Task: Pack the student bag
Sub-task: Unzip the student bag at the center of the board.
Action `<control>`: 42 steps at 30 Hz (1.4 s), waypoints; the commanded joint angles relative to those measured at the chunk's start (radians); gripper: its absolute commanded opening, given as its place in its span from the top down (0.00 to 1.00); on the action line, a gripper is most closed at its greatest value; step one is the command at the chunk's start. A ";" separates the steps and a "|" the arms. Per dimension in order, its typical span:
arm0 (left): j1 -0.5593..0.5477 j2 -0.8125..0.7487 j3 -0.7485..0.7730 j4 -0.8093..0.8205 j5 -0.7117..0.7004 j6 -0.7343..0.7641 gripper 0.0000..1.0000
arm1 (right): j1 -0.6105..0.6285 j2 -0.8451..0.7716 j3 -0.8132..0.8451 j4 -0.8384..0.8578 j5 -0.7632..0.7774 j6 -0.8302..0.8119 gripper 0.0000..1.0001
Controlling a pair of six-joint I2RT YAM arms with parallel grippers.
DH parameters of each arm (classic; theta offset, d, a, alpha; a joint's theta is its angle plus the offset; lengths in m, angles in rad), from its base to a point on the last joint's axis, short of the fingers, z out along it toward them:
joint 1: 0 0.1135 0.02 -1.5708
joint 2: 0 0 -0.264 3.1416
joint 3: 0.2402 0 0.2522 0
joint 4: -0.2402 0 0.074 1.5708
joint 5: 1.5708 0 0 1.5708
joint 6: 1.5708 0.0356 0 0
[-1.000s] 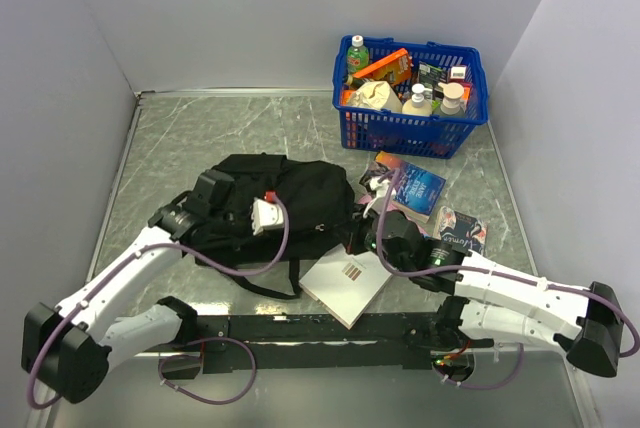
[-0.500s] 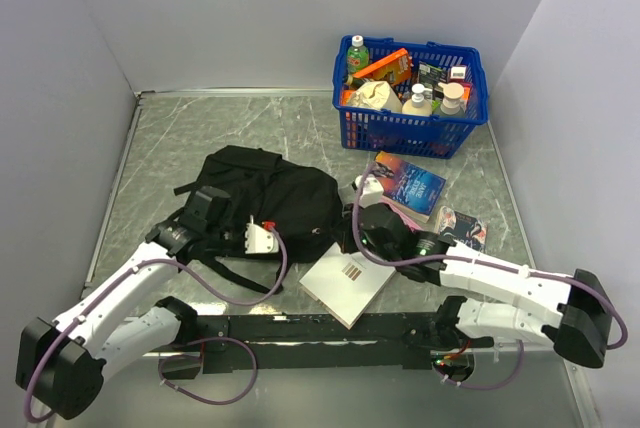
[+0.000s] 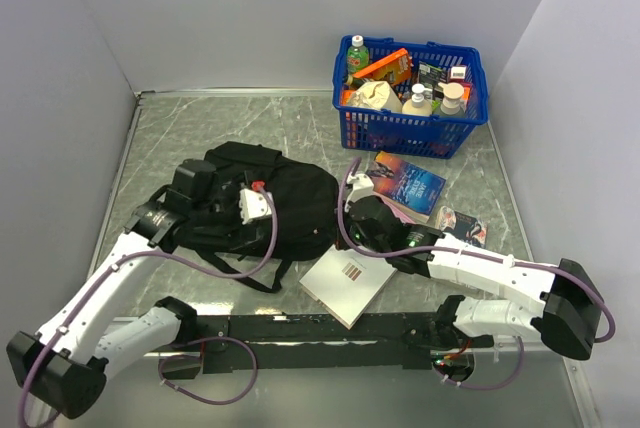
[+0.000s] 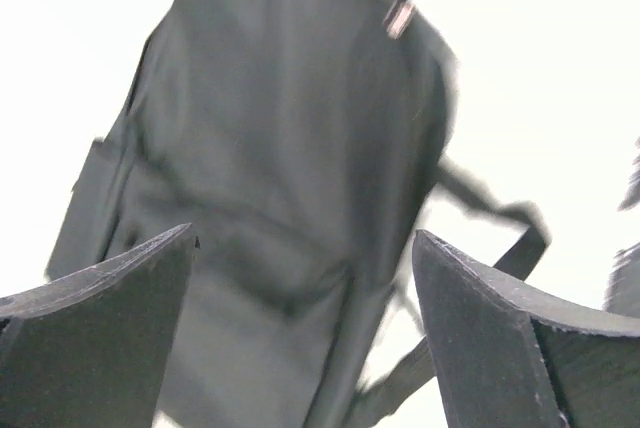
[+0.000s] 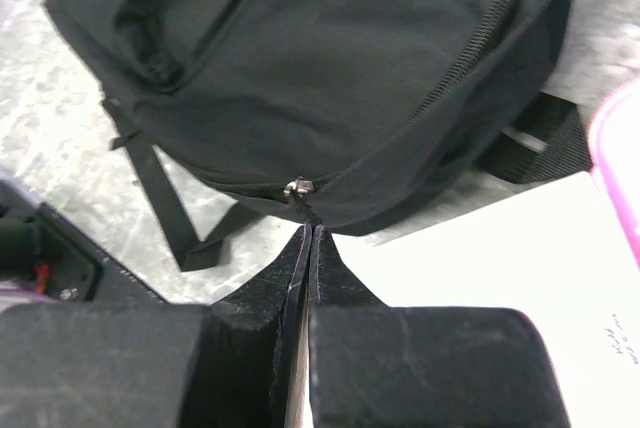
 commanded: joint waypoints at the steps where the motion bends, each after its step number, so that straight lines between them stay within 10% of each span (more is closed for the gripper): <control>1: -0.100 0.064 0.024 0.057 0.114 -0.271 0.10 | -0.002 -0.018 0.020 0.082 -0.045 -0.022 1.00; 14: -0.239 0.202 -0.102 0.381 -0.039 -0.548 0.20 | 0.003 -0.100 -0.001 0.062 -0.066 -0.013 1.00; 16: -0.240 0.218 -0.074 0.398 -0.067 -0.549 0.34 | 0.003 -0.092 0.002 0.063 -0.085 -0.011 1.00; 42: -0.296 0.225 -0.046 -0.131 -0.124 -0.005 0.99 | -0.011 0.044 0.086 0.004 -0.118 -0.010 1.00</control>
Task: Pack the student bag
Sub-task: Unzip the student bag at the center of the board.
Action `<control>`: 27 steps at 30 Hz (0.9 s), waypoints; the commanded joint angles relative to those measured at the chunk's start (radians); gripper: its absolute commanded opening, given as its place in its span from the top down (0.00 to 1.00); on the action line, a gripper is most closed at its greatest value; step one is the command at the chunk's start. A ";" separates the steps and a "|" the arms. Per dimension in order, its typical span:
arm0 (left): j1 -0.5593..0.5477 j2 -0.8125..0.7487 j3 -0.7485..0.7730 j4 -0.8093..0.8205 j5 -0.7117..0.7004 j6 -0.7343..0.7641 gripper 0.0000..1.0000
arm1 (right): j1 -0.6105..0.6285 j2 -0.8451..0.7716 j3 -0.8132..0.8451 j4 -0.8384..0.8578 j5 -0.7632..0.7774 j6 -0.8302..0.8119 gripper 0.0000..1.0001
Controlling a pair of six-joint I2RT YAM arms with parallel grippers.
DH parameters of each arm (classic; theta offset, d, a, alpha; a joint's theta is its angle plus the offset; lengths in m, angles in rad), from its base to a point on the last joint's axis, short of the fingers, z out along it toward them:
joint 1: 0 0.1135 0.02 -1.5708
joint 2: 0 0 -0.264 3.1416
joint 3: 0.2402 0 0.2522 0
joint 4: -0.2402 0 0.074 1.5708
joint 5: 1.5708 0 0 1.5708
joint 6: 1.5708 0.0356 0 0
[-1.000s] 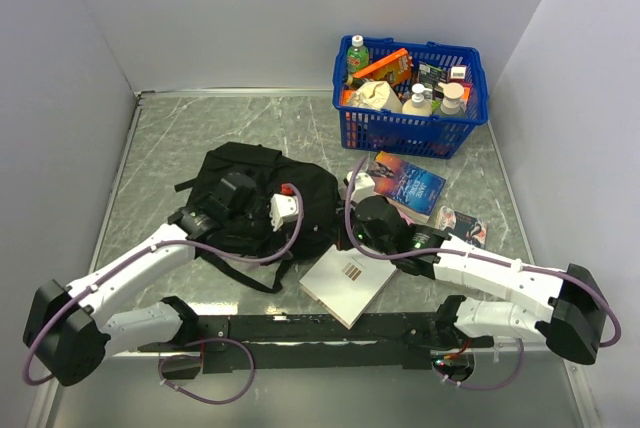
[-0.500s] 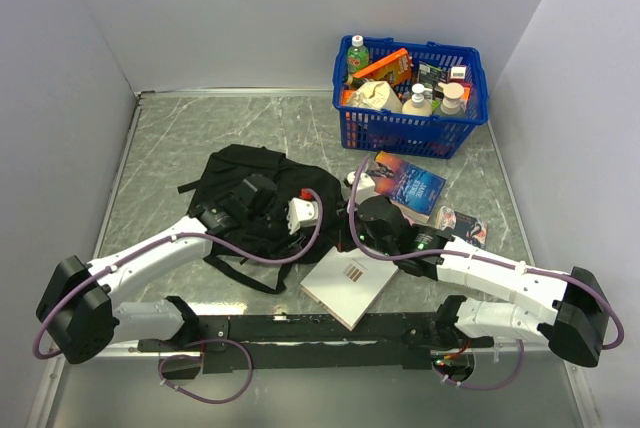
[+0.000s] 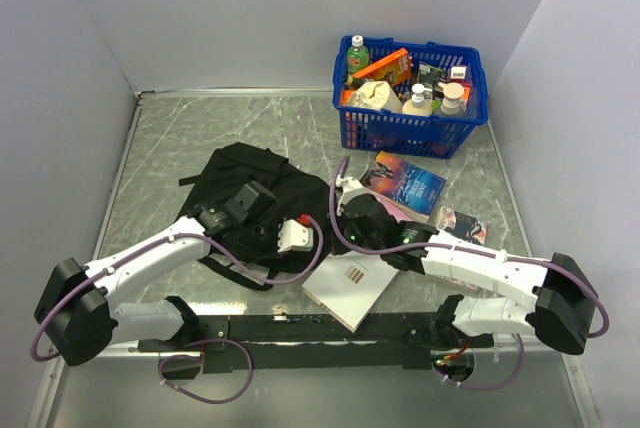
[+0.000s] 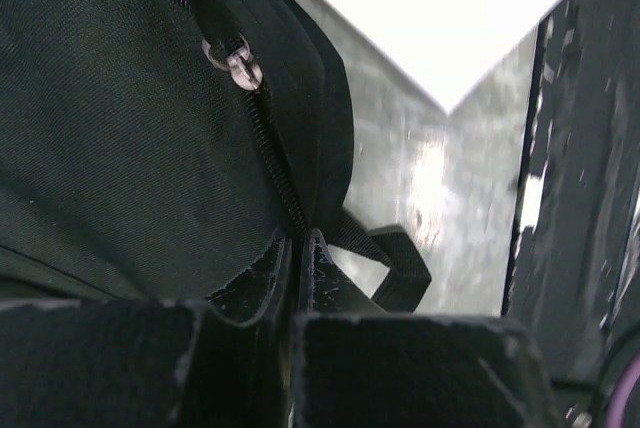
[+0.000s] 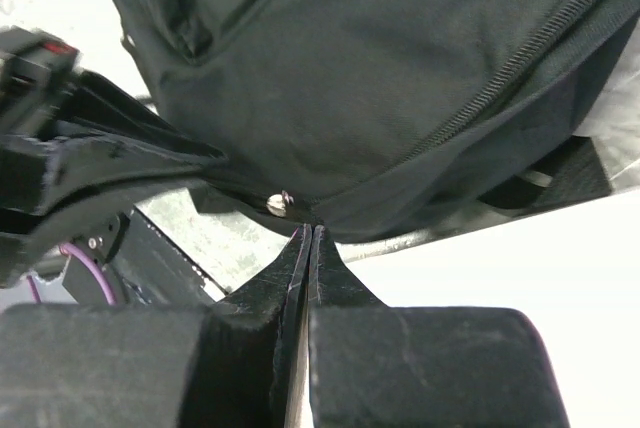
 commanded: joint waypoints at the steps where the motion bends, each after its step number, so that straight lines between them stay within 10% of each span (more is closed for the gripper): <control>1: 0.028 -0.055 0.031 -0.206 -0.034 0.154 0.99 | -0.012 0.014 0.060 0.016 0.015 0.002 1.00; 13: 0.103 -0.175 -0.003 -0.574 -0.035 0.435 0.99 | -0.081 0.148 0.166 0.031 -0.041 -0.064 1.00; 27: 0.276 -0.339 -0.024 -0.496 -0.108 0.596 0.99 | -0.209 0.315 0.182 0.210 -0.008 -0.107 1.00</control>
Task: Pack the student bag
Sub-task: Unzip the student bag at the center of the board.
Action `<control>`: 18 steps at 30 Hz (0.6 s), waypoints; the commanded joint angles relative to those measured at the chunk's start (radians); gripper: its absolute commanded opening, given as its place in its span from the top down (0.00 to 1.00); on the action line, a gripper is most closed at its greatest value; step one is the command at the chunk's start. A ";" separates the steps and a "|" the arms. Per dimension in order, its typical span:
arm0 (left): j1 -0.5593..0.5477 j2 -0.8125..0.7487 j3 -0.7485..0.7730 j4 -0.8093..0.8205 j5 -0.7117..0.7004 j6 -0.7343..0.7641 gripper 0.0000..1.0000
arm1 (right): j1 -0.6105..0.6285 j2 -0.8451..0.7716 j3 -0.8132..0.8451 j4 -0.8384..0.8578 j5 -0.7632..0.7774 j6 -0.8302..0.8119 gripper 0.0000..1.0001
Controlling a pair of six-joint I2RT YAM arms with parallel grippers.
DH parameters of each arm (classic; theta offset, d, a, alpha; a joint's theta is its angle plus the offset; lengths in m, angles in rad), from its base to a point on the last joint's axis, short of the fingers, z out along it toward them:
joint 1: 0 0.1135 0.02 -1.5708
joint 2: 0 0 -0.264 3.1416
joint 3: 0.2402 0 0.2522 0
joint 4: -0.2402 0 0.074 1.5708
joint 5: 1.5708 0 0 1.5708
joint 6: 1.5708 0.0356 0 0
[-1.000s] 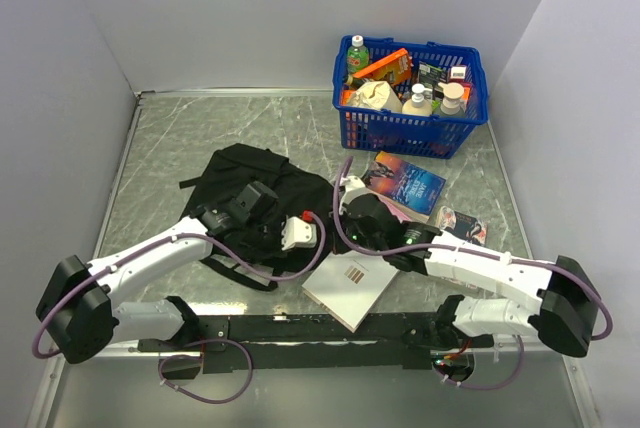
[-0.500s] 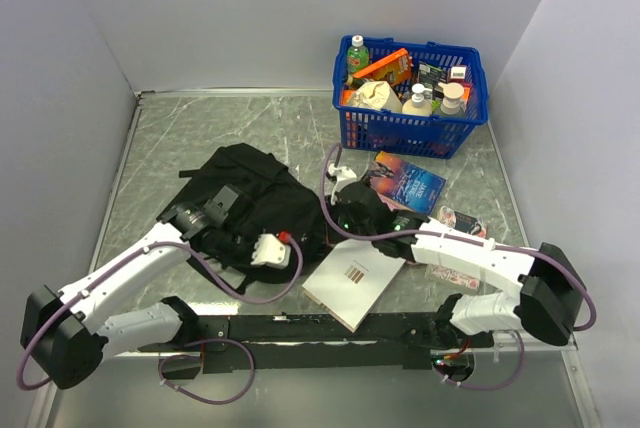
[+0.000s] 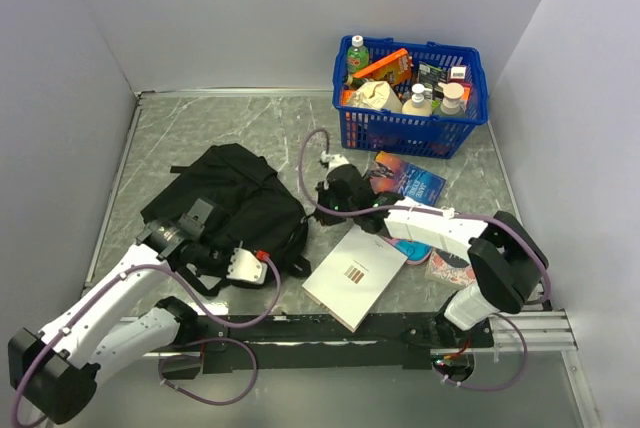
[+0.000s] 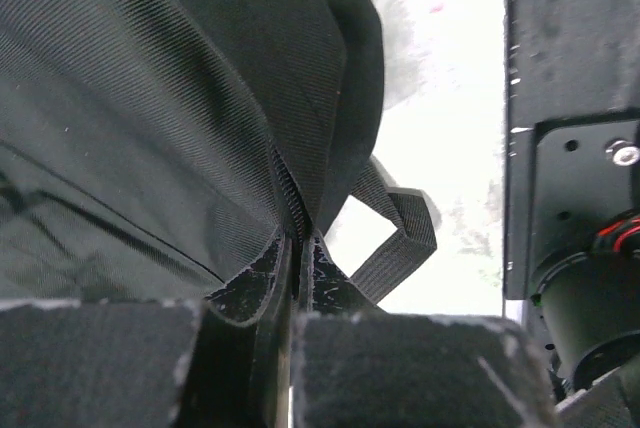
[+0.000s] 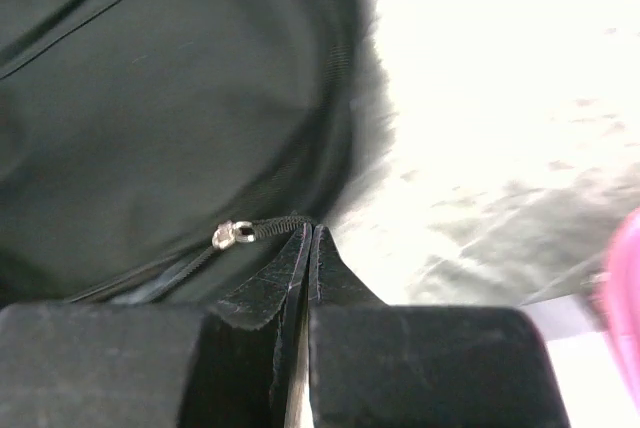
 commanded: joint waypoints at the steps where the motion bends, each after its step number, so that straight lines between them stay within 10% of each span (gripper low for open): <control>1: 0.099 -0.009 0.086 -0.032 0.050 0.093 0.99 | -0.073 -0.062 -0.025 0.184 0.044 -0.004 1.00; 14: 0.254 0.173 0.083 0.175 -0.065 0.212 0.99 | 0.086 -0.220 -0.221 0.191 0.090 0.100 1.00; 18: 0.271 0.270 0.208 0.195 0.010 0.000 0.77 | 0.181 -0.208 -0.237 0.168 0.103 0.148 1.00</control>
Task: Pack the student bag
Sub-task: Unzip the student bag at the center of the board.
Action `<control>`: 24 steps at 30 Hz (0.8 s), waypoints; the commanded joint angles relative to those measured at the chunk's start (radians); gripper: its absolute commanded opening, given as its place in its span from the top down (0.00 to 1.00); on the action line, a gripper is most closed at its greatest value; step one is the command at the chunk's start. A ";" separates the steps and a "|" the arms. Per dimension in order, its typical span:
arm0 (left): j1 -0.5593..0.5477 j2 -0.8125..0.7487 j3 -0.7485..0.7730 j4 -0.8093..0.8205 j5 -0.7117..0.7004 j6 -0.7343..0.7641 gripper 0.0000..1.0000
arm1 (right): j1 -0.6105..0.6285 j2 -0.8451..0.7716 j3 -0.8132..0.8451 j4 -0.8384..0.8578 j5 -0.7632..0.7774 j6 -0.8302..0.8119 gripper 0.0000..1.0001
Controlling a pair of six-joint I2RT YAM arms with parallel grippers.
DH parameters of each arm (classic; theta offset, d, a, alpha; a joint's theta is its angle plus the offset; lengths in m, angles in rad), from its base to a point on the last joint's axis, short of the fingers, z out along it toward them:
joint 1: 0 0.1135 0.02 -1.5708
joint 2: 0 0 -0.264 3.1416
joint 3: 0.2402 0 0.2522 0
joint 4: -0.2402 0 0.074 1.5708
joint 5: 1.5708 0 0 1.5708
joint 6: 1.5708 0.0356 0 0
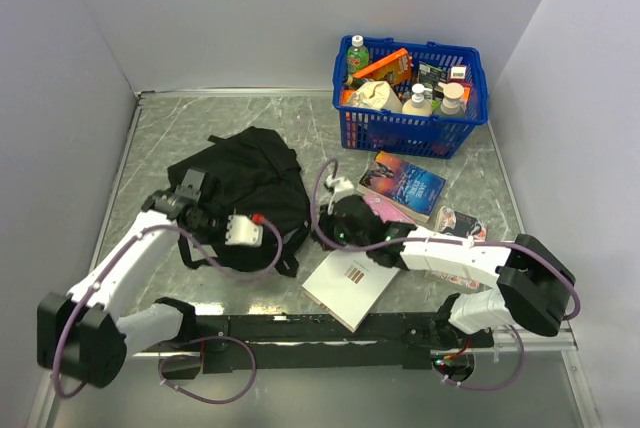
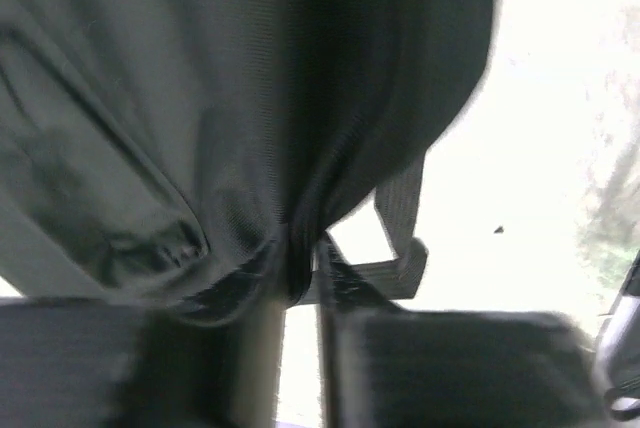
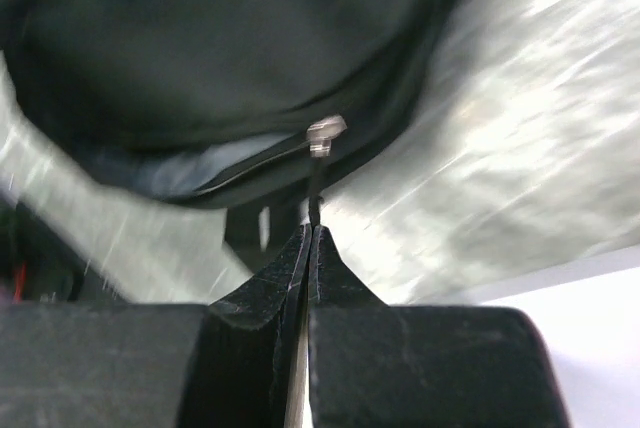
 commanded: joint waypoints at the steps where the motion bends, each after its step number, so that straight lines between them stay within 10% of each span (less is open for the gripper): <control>1: 0.017 0.100 0.225 -0.010 0.103 -0.172 0.64 | 0.091 -0.018 -0.021 0.007 0.033 0.073 1.00; 9: -0.043 0.124 0.383 -0.112 0.422 -0.346 0.26 | 0.103 -0.030 0.020 -0.010 0.032 0.060 1.00; 24: -0.310 0.227 0.153 0.194 0.292 -0.541 0.20 | 0.081 -0.093 0.035 -0.083 0.094 0.052 1.00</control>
